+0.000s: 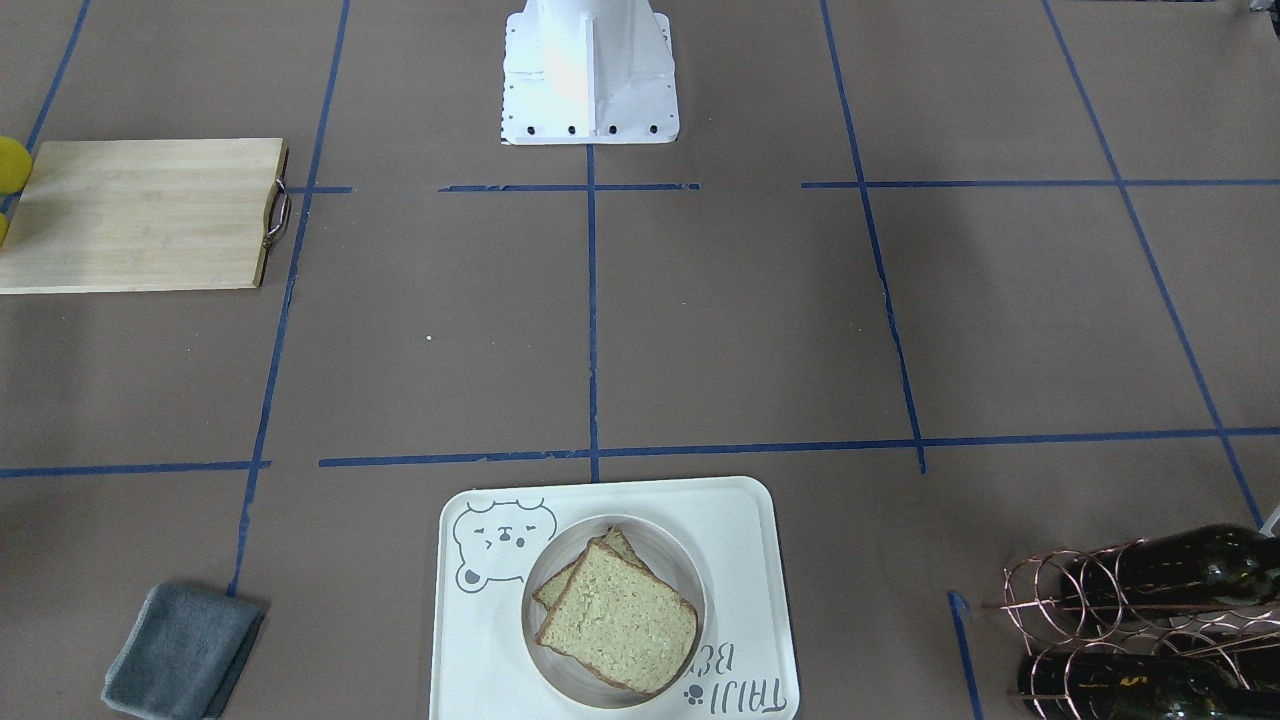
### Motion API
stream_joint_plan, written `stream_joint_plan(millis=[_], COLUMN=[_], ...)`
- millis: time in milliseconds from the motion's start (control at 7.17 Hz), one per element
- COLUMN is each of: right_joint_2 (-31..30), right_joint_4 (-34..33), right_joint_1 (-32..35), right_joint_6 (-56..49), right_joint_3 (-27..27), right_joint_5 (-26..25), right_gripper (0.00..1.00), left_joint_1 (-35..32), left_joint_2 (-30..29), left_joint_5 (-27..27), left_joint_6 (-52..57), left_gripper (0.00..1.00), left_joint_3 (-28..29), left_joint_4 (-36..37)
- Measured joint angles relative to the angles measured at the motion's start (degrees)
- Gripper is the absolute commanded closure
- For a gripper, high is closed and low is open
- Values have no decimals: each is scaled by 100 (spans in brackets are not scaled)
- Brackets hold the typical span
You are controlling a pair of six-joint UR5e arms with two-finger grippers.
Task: Make sandwich and place on tray
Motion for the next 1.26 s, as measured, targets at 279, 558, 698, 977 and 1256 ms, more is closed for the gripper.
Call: stream_joint_plan(millis=[279,558,698,977,1256], right_joint_2=[-172,-354,-399,-424,-426], right_joint_4=[57,213,241,254,341], right_joint_1=[-59,-80,-82,-83,-88], right_joint_6=[-21,-15,-16,-1,12], right_joint_3=[58,116,133,142,150], right_joint_5=[-189,-178,-172,-163,-158], right_gripper=[0,0,0,0,0], left_joint_1=[-36,-13,-3,-3,-131], left_joint_2=[182,324,338,312,310], left_joint_5=[-6,13,-5,1,15], left_joint_6=[178,206,207,207,232], left_gripper=[0,0,0,0,0], left_joint_3=[12,117,167,379,377], left_joint_4=[319,406,367,-293,-896])
